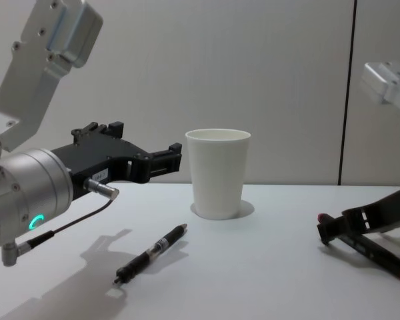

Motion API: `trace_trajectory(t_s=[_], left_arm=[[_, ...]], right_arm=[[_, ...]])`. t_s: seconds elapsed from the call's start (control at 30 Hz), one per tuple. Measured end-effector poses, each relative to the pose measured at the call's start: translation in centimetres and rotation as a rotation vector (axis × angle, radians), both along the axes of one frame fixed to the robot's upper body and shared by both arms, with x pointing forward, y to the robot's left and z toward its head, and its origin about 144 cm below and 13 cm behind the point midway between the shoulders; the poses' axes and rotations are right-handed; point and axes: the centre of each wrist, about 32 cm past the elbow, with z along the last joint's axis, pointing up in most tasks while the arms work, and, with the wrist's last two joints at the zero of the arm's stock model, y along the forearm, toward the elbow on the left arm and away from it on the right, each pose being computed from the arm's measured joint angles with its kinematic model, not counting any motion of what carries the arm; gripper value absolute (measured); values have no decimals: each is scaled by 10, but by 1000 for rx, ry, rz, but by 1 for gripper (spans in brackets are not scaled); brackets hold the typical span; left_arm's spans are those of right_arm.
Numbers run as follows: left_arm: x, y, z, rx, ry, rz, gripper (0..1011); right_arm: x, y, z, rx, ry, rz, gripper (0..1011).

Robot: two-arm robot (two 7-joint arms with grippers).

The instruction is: Place the pen into the pen holder.

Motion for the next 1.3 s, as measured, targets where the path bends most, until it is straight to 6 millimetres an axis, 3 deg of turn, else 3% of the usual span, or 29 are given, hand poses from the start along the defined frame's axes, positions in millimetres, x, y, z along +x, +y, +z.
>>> trace_trajectory(t_s=[0.27,0.83,1.3], left_arm=[[0,0,0,0,0,0,1003],[0,0,0,0,0,0,1003],[0,0,0,0,0,0,1003]], right_arm=[[3,3,-4,8,-1,3,967],[5,7,-7,15,3,10,487],[6,7,-8,15,4,9,300]])
